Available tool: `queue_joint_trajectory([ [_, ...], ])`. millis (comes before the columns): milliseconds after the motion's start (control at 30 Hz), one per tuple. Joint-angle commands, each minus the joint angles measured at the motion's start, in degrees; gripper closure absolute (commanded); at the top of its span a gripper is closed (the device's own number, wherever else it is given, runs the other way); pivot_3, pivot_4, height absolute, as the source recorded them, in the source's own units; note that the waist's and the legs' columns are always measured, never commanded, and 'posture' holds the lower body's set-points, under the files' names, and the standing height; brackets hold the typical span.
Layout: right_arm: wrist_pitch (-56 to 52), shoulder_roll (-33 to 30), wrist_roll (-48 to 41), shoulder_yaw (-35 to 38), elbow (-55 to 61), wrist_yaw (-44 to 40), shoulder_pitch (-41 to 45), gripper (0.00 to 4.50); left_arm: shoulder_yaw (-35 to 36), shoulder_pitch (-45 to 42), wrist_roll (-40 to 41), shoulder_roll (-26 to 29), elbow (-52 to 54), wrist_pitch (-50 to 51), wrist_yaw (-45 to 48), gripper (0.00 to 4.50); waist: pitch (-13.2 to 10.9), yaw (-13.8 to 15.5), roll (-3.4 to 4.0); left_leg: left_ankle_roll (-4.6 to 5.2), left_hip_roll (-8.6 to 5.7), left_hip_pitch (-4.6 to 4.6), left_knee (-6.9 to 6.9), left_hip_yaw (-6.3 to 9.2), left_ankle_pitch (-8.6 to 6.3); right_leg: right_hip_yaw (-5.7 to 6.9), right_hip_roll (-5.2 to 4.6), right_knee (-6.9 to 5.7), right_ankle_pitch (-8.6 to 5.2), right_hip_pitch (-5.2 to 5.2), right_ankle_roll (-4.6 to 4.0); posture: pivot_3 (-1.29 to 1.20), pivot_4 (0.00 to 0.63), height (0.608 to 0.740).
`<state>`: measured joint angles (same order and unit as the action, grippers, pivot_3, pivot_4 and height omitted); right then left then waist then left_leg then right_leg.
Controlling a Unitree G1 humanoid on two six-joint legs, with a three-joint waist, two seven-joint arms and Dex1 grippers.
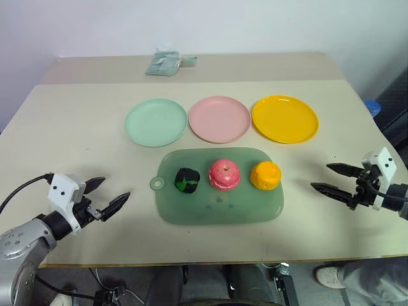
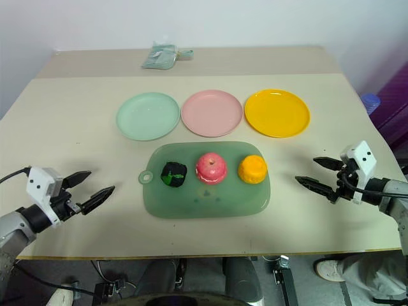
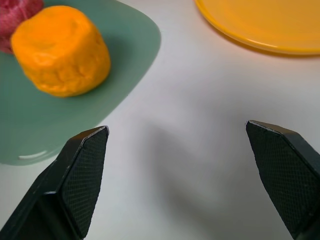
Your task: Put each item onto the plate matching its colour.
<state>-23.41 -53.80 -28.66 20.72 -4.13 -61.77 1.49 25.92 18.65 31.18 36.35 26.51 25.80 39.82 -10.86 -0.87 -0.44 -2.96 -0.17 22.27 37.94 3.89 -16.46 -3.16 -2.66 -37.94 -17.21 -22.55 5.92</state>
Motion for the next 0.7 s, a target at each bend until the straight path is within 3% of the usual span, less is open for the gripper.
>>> queue_joint_trajectory([
  [33,1.34,-0.39,0.87,-0.64,-1.17,-0.30,3.80,0.05,2.13,0.72,1.42,-0.92,4.76,0.88,-2.72,0.00,0.00,-0.09,0.00,0.00,0.00,0.00,0.00,0.00,0.00,0.00,0.00,0.00,0.00,0.00,0.00,0.00,0.150,0.740],
  [167,2.37,0.44,1.88,-1.84,-2.62,0.14,6.82,0.05,2.64,0.58,2.59,-1.58,7.34,2.48,-5.32,0.00,0.00,0.00,0.00,0.00,0.01,0.00,0.00,-0.02,0.00,0.01,0.02,0.00,0.00,0.00,0.00,0.00,0.150,0.740],
  [367,4.26,3.31,3.71,-1.93,-3.48,4.53,9.04,0.05,1.55,-6.15,4.39,-1.46,5.26,4.41,-8.30,0.00,0.00,0.17,0.00,0.00,-0.04,0.01,0.06,-0.08,0.00,0.06,0.00,0.00,0.00,0.04,0.01,0.00,0.150,0.740],
  [700,0.61,6.58,-0.51,5.39,8.96,9.97,-0.97,0.05,-5.86,-19.42,6.53,-1.23,-2.66,7.06,-4.58,0.00,0.01,0.25,0.02,0.00,-0.06,0.03,0.04,-0.07,0.00,0.05,0.01,-0.02,0.00,0.01,0.03,0.00,0.150,0.740],
])
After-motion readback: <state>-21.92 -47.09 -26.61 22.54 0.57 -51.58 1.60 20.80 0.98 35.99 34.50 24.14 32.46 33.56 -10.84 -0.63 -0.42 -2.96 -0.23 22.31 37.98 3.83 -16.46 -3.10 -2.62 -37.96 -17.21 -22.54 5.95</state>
